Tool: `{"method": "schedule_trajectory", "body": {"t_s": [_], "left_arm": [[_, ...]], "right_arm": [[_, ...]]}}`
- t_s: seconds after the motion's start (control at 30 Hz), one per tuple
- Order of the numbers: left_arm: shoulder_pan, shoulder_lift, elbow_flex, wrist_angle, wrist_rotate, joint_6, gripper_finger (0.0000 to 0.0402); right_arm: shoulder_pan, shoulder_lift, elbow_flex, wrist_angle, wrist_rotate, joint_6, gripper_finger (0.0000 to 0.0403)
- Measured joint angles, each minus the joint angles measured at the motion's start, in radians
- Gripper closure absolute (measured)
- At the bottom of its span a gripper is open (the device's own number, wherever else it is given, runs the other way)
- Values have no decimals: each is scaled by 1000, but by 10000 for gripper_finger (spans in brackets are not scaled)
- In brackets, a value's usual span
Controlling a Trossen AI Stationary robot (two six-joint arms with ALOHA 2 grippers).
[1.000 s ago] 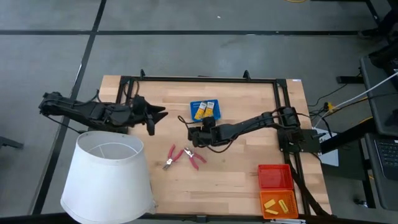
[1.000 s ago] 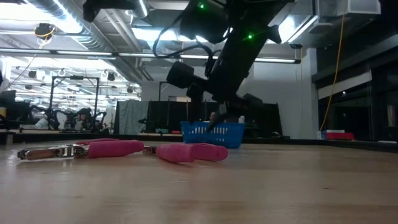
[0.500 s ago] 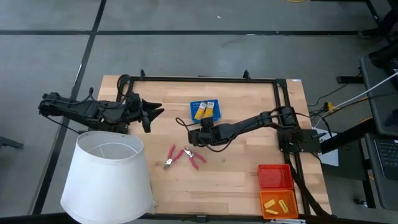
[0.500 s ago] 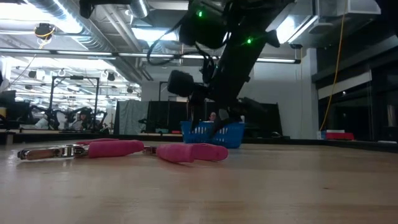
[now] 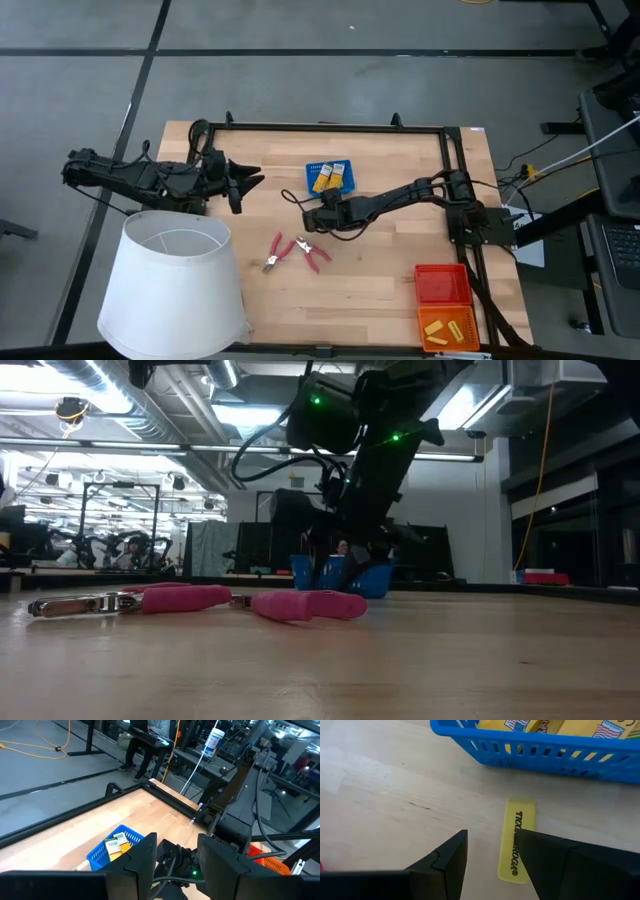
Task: Pick & Place School Supplies
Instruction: Put the yellow eraser into the orange bin
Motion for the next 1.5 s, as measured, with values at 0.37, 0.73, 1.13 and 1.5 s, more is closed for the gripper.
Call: {"method": "schedule_trajectory", "body": {"t_s": [0.37, 0.73, 1.13, 1.5], "left_arm": [[0, 0, 0, 10, 1, 0, 262], [0, 0, 0, 18, 1, 2, 262], [0, 0, 0, 22, 19, -6, 262], [0, 1, 0, 22, 34, 11, 262]], "right_arm": [[-5, 6, -11, -102, 11, -17, 225], [-3, 5, -12, -112, 15, 8, 259], [261, -114, -16, -258, -82, 101, 369], [808, -398, -11, -596, -148, 745, 369]]}}
